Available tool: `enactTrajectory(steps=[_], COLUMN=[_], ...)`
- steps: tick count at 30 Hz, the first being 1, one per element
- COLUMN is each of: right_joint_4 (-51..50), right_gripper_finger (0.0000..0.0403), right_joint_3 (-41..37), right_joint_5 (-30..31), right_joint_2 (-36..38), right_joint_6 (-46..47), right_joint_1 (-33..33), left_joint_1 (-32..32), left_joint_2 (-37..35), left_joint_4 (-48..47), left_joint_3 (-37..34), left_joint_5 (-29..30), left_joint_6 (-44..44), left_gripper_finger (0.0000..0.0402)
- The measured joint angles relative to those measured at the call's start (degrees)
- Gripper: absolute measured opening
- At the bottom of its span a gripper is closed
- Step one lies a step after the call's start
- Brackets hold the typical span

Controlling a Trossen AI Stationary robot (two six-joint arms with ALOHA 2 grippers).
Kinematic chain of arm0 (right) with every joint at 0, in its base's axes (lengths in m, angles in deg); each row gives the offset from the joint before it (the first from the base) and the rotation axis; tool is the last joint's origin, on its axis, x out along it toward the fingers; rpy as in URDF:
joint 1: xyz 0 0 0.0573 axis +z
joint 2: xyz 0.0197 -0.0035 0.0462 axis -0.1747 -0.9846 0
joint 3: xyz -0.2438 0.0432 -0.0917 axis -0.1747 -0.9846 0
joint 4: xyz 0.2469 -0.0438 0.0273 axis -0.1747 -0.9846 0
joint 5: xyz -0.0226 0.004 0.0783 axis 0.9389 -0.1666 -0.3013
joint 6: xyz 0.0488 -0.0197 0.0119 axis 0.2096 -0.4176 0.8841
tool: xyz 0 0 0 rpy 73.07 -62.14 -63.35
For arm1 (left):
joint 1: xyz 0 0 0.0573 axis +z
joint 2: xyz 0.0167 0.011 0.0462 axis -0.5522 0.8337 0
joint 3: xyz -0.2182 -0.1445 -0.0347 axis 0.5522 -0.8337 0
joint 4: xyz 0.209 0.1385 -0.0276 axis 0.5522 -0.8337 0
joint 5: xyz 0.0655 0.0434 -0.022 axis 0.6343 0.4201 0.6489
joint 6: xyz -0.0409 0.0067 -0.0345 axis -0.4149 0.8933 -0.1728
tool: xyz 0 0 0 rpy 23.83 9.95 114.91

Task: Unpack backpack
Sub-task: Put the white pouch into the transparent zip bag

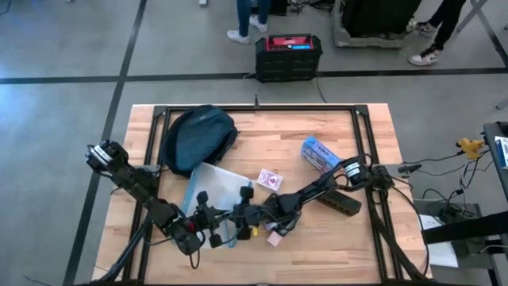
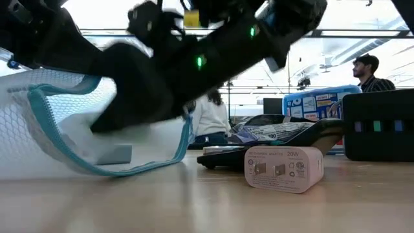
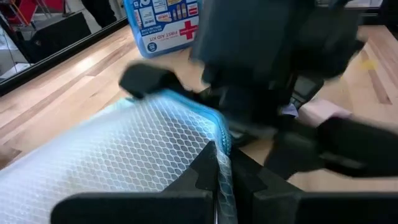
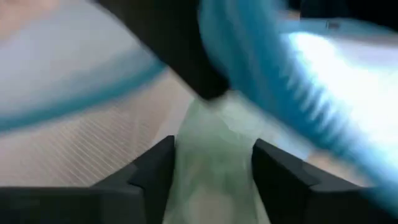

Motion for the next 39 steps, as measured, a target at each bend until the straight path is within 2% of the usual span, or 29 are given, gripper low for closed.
enactTrajectory(steps=[5,8,12,15,18,21,24,28,29,32,34,37,39], right_joint_4=[-2.14,-5.30,-12.83,-19.61,-22.81,-21.56,-19.55,-17.45,-16.40,-11.58,-8.64,-7.65,-8.13], right_gripper_finger=[0.0295,0.0326,0.0336,0.0326,0.0300,0.0251,0.0170,0.0035,0.0018,0.0018,0.0012,0.0003,0.0006], right_joint_3=[0.09,0.06,0.06,0.06,-0.17,-0.60,-0.59,-0.59,-0.59,-0.53,-0.05,0.11,0.01], right_joint_5=[0.15,1.74,0.94,-4.22,-11.38,-15.14,-15.50,-16.50,-16.93,-16.91,-13.43,1.11,5.71], right_joint_2=[1.46,2.40,4.95,7.22,8.00,7.04,5.04,2.38,1.75,0.36,-0.48,-0.72,-0.44], right_joint_6=[0.13,1.95,3.11,1.15,-1.11,-4.27,-6.10,-6.94,-7.19,-6.99,-6.83,-6.19,-5.53], right_joint_1=[0.28,0.32,1.04,2.21,3.04,3.37,3.43,2.58,2.26,1.54,0.99,0.16,-0.19], left_joint_1=[0.03,0.03,0.02,0.10,0.27,0.42,0.44,0.42,0.42,0.46,0.46,0.48,0.48], left_joint_2=[0.00,0.00,0.00,0.00,0.00,0.00,0.00,0.00,0.00,0.00,0.00,0.00,0.00], left_joint_4=[0.04,0.06,0.00,-0.09,-0.06,0.41,1.49,3.07,3.30,3.51,3.89,4.15,4.15], left_joint_3=[0.00,0.00,0.00,0.00,-0.02,-0.02,-0.02,-0.02,-0.02,-0.02,-0.02,-0.02,-0.02], left_joint_5=[0.00,0.02,0.09,0.30,1.10,1.05,-1.48,-3.31,-3.34,-3.41,-3.41,-3.37,-3.41], left_joint_6=[-0.10,-0.16,-0.20,-0.20,-0.20,-0.22,-0.15,1.56,1.97,2.64,2.72,2.75,2.75], left_gripper_finger=[0.0000,0.0000,0.0000,0.0000,0.0000,0.0000,0.0000,0.0000,0.0000,0.0000,0.0000,0.0000,0.0000])
